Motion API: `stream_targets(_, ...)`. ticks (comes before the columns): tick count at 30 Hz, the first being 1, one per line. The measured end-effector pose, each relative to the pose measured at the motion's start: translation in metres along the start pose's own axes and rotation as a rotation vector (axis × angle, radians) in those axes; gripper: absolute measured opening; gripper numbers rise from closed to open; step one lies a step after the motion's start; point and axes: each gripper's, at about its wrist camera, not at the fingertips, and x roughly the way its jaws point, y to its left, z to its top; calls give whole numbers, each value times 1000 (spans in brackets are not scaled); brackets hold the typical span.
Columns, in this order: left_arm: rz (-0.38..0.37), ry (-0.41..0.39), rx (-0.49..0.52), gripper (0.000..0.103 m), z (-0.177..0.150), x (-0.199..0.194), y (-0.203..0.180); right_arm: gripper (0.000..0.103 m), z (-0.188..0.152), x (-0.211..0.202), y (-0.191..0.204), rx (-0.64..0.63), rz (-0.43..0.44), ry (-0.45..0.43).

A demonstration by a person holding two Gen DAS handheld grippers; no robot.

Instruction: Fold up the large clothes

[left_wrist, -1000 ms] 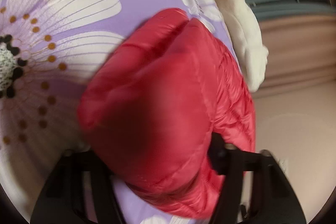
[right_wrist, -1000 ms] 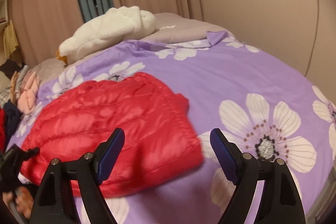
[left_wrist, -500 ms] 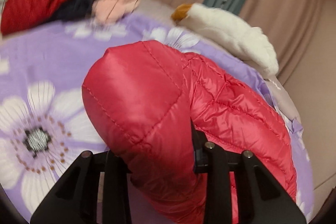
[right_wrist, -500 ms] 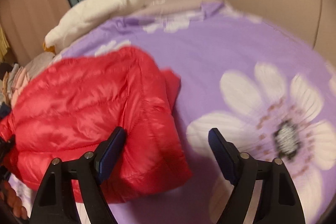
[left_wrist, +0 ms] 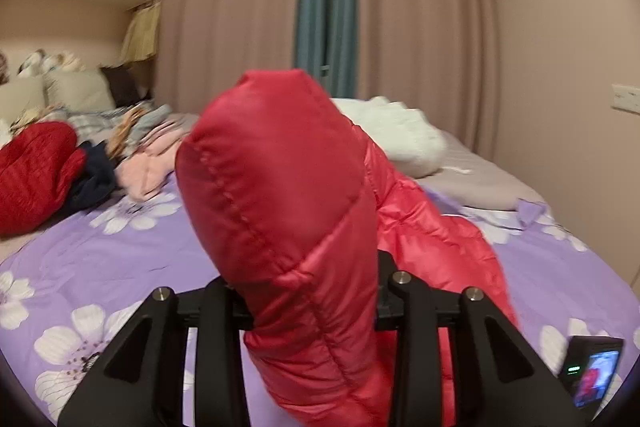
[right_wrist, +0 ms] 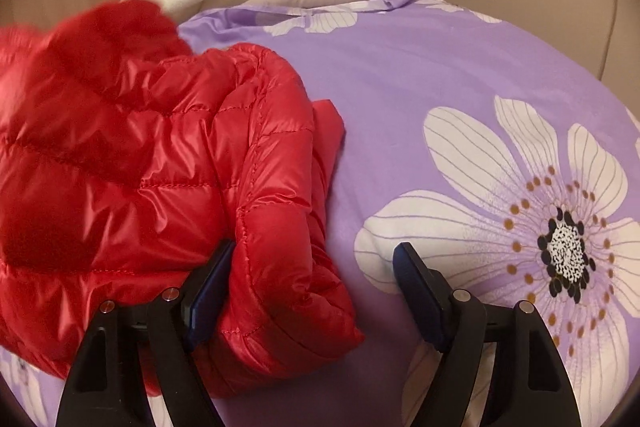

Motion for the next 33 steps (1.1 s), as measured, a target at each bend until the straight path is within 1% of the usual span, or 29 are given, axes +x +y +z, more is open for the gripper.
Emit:
stream_targets(2, -48, 25, -11, 36, 1, 1, -7, 78, -1, -1, 1, -8, -8, 1)
stream_targets(3, -86, 50, -29, 37, 1, 1, -11, 78, -1, 0, 1, -9, -7, 2)
stream_targets(5, -127, 78, -52, 38, -2, 1, -18, 79, 1, 1, 0, -6, 2, 5)
stream_targets(7, -141, 98, -47, 38, -5, 5, -26, 79, 3, 2, -2, 1, 15, 5)
stream_targets(10, -155, 122, 5, 38, -10, 10, -40, 79, 3, 1, -6, 8, 39, 5)
stream_targets(11, -175, 134, 9, 38, -11, 11, -42, 79, 3, 1, -7, 8, 47, 7)
stream_targets(14, -254, 167, -41, 38, -12, 7, -38, 78, 7, -1, -17, 27, 107, 10)
stream_targets(16, -302, 183, -73, 38, -10, 3, -39, 78, 9, -1, -27, 68, 158, 12)
stream_targets(18, -341, 198, -91, 38, -11, -2, -49, 78, 12, 1, -31, 85, 181, 32)
stream_targets(21, -334, 209, -52, 38, -15, -7, -65, 78, 17, 1, -35, 92, 200, 54)
stream_targets(23, -351, 217, -32, 38, -19, -6, -69, 75, 15, -4, -50, 146, 245, 55)
stream_targets(25, -368, 226, -2, 38, -22, -7, -77, 75, 13, -14, -67, 203, 269, 42)
stream_targets(28, -385, 245, 23, 38, -27, -6, -91, 75, 17, -35, -96, 256, 223, 4)
stream_targets(29, -390, 253, 36, 38, -29, -3, -96, 74, 20, -44, -107, 272, 188, -13)
stream_targets(30, -399, 269, 58, 38, -34, -3, -109, 74, 21, -52, -114, 284, 158, -33)
stream_targets(31, -408, 292, 66, 38, -38, 3, -114, 74, 25, -64, -124, 294, 144, -65)
stream_targets(33, -434, 366, 57, 37, -49, 14, -127, 74, 27, -79, -134, 305, 150, -102)
